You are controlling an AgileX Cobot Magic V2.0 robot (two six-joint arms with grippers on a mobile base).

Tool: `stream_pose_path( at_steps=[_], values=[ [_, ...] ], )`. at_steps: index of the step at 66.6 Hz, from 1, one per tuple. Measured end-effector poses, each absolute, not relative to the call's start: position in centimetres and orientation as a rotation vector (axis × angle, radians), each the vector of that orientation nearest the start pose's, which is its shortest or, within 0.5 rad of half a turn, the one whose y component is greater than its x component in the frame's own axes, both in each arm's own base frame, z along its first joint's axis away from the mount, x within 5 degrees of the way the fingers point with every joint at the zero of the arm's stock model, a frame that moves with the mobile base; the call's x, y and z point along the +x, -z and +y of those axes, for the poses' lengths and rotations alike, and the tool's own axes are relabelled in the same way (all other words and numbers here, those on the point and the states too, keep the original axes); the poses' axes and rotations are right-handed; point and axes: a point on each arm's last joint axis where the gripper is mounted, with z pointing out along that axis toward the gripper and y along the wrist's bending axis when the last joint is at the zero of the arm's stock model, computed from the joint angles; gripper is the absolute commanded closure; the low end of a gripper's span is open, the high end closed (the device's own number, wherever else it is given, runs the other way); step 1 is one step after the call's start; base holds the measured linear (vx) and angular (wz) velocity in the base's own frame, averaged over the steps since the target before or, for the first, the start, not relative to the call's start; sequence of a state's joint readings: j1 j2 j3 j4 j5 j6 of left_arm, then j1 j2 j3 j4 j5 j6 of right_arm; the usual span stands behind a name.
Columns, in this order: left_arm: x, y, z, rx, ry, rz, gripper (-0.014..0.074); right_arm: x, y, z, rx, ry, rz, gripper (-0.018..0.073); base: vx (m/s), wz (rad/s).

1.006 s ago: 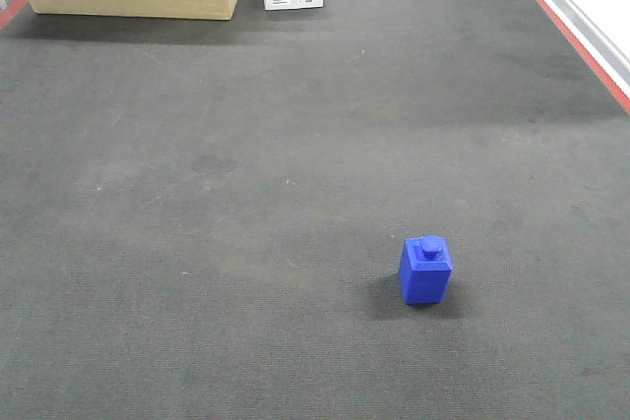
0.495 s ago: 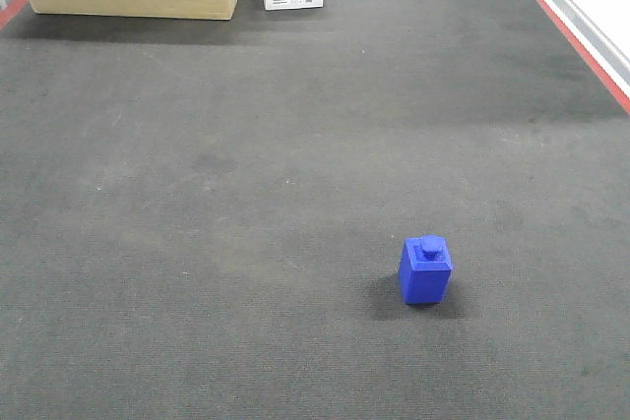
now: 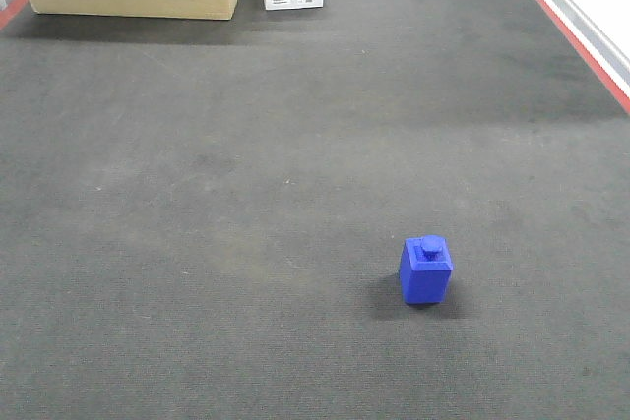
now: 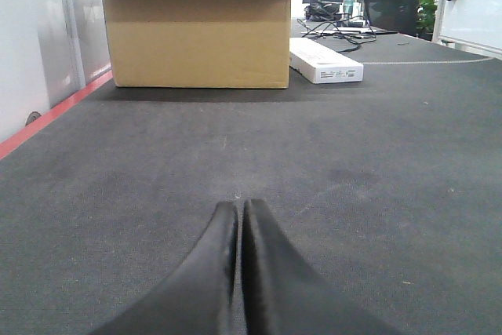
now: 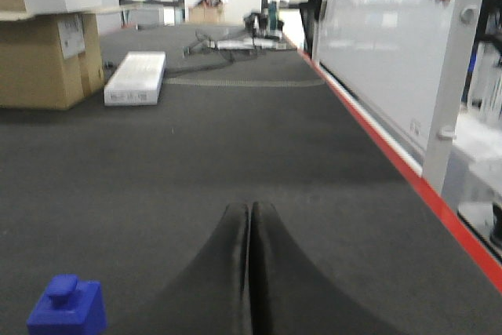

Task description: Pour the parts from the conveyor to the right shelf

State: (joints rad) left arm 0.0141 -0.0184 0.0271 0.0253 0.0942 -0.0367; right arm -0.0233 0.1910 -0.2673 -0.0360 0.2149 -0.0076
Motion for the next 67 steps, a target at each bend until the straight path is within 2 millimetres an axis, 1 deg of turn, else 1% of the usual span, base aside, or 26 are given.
stream_pose_path(
  at_steps=[5, 10, 13, 20, 30, 47, 52, 59, 67],
  values=[
    [5.6, -19.6, 0.1, -0.022, -0.004, 1.586, 0.0603, 7.4, -28.4, -0.3, -0.004, 0.051, 1.719, 0.0568, 0.00, 0.00],
    [5.6, -19.6, 0.1, -0.022, -0.004, 1.586, 0.0603, 8.4, -28.7, -0.2, 0.014, 0.022, 1.822, 0.0568, 0.00, 0.00],
    [5.6, -19.6, 0.1, -0.022, -0.004, 1.586, 0.0603, 9.0, -28.9, -0.2, 0.024, 0.005, 1.873, 0.0568, 0.00, 0.00],
    [5.6, -19.6, 0.1, -0.022, -0.004, 1.586, 0.0603, 10.1, -28.4, -0.1, 0.043, -0.025, 1.962, 0.0568, 0.00, 0.00],
    [5.6, -19.6, 0.1, -0.022, -0.004, 1.586, 0.0603, 10.9, -27.7, -0.1, 0.049, -0.032, 2.025, 0.0568, 0.00, 0.00],
    [5.6, -19.6, 0.1, -0.022, -0.004, 1.586, 0.0603, 10.9, -27.5, 0.0, 0.051, -0.036, 2.053, 0.0558, 0.00, 0.00],
    [5.6, -19.6, 0.1, -0.022, -0.004, 1.586, 0.0603, 10.8, -27.3, 0.0, 0.046, -0.032, 2.072, 0.0537, 0.00, 0.00],
    [5.6, -19.6, 0.1, -0.022, -0.004, 1.586, 0.0603, 10.7, -27.3, 0.0, 0.036, -0.025, 2.099, 0.0473, 0.00, 0.00],
    [5.6, -19.6, 0.1, -0.022, -0.004, 1.586, 0.0603, 10.8, -27.7, 0.0, 0.032, -0.026, 2.136, 0.0347, 0.00, 0.00]
  ],
)
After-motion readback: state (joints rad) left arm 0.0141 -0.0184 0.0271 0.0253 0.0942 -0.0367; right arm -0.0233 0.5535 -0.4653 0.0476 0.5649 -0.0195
